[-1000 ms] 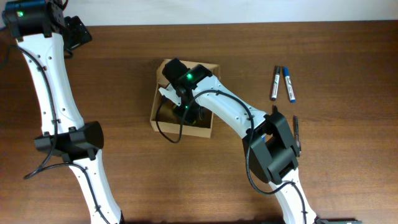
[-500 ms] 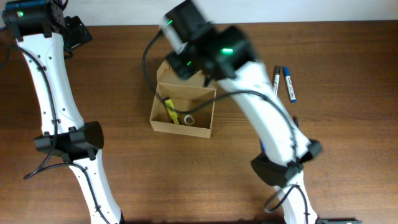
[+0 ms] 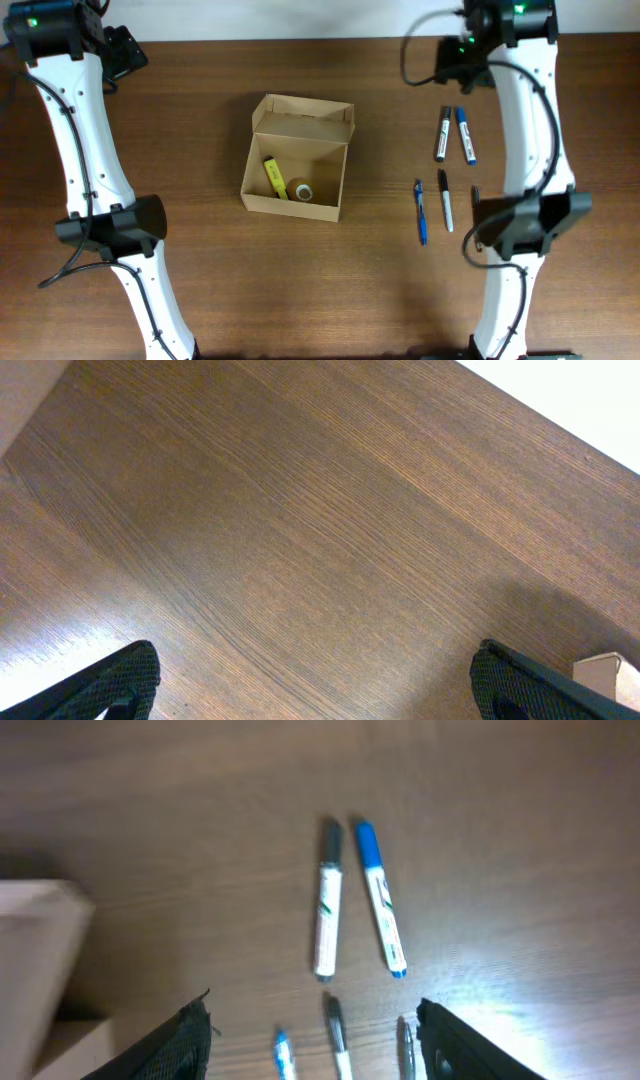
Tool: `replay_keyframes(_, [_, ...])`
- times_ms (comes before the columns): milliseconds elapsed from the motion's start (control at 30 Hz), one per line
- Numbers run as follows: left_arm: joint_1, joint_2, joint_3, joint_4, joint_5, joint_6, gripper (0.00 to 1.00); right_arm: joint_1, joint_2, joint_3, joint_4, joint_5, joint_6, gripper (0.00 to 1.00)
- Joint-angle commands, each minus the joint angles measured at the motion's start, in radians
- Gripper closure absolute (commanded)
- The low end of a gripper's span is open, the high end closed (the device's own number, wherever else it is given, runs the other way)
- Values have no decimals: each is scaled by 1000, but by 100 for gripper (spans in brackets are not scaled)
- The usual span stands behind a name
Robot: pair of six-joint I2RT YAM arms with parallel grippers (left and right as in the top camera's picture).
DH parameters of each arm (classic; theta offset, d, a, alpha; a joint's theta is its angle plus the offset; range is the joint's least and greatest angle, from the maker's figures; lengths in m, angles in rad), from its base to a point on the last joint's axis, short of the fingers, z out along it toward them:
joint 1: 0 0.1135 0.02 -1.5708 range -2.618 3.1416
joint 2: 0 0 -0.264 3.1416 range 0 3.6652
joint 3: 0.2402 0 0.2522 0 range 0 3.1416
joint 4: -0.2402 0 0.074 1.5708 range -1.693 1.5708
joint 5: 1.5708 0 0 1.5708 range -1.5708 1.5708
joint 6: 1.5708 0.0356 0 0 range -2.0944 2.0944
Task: Pack container
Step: 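Move the right gripper back and grasp the white whiteboard marker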
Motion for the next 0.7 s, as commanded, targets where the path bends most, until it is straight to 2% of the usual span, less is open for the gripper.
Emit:
replay_keyframes(0, [1,-28,3,-2,0,12,0,-56,5,-182,71,-117,26,34])
replay_keyframes(67, [1,-28,3,-2,0,12,0,-82,5,-342,157,-156,26,34])
replay_keyframes(267, [1,-28,3,-2,0,12,0,-71,5,-579,321,-202,26,35])
replay_keyframes(400, [1,-28,3,-2,0,12,0,-66,5,-652,389,-195,48,35])
replay_keyframes(667, [1,-28,3,-2,0,12,0,-68,5,-726,488,-182,74,45])
